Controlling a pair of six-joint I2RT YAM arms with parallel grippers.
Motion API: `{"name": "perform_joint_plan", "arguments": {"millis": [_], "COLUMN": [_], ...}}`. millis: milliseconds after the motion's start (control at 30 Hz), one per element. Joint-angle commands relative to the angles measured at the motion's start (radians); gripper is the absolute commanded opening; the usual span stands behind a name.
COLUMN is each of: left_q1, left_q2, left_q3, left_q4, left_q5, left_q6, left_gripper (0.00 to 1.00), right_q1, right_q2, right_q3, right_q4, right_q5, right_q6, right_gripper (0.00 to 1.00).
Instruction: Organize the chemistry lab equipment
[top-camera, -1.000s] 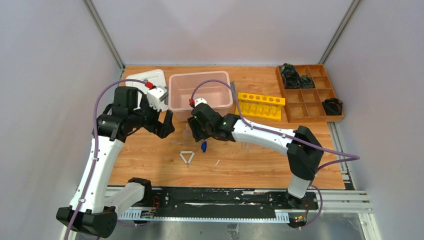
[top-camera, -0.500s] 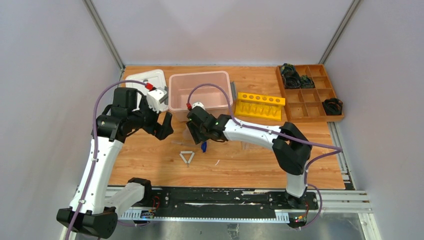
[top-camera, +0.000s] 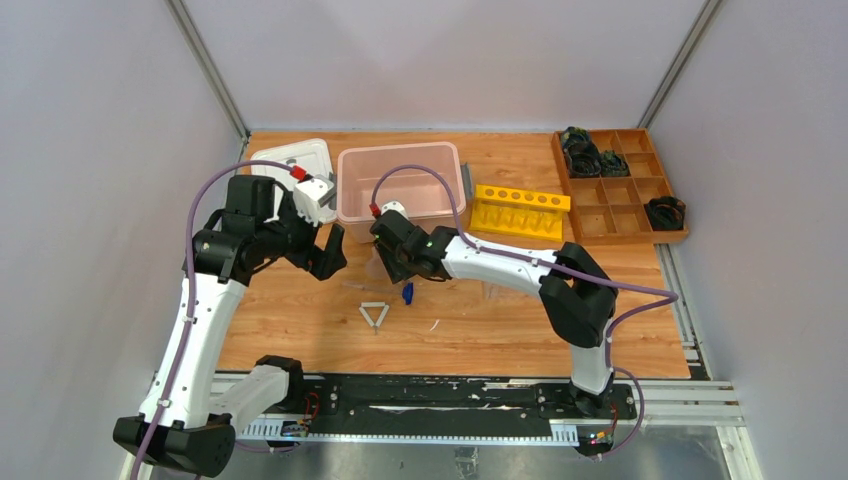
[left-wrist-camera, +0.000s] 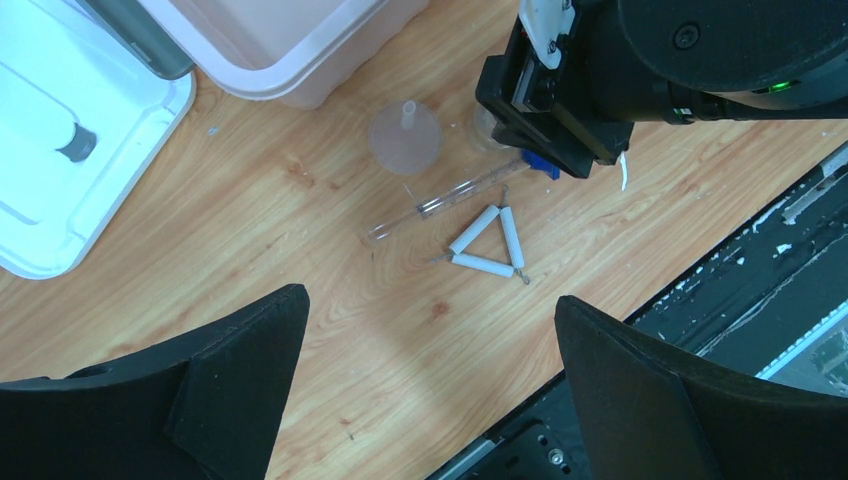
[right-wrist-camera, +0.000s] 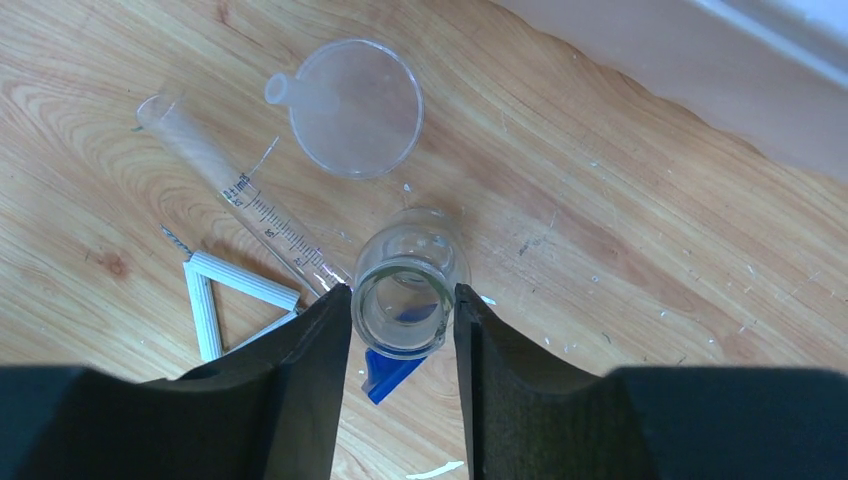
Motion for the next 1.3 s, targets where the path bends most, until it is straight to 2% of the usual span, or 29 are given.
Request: {"name": "perform_joint_plan", "arguments": {"millis": [0, 100, 233, 267, 467, 700, 867, 1000, 1267], "left_q1": [0.008, 0.008, 0.008, 0.008, 0.009, 0.009, 0.009, 0.009, 0.009], "left_q2": [-0.013, -0.015, -0.015, -0.013, -0.008, -0.002, -0.005, -0.001, 0.027], "left_q3": [0.021, 0.021, 0.021, 0.022, 0.02, 0.021, 0.022, 0.019, 0.007], "left_q4": [-0.001, -0.001, -0.001, -0.001, -0.001, -0.001, -0.001, 0.0, 0.0], "left_q5": [0.006, 0.005, 0.003, 0.003, 0.022, 0.017, 0.013, 0.007, 0.015], "left_q6": [0.001, 0.001, 0.0, -0.001, -0.003, -0.004, 0.005, 0.02, 0.045], "left_gripper": [1.0, 1.0, 1.0, 1.0, 0.99, 0.99, 0.99, 0.98, 0.97], "right_q1": [-0.012, -0.014, -0.013, -0.015, -0.025, -0.119, -0.245, -0.318, -0.369], "right_q2": [0.022, 0.015, -0.027, -0.045, -0.169, -0.151, -0.037, 0.125, 0.385], "right_q3": [0.033, 0.028, 0.038, 0.051, 0.192, 0.451, 0.585, 0.697, 0.9], "right_q4": [-0.021, -0.023, -0.052, -0.07, -0.178, -0.315, -0.311, -0.307, -0.294], "right_q5": [0.014, 0.009, 0.011, 0.012, 0.019, 0.03, 0.054, 0.071, 0.068], "right_q6": [-0.016, -0.016, -0.027, -0.032, -0.104, -0.154, -0.158, -0.162, -0.159], "right_gripper": [0.42, 0.27, 0.01, 0.0, 0.0, 0.0, 0.0, 0.0, 0.0]}}
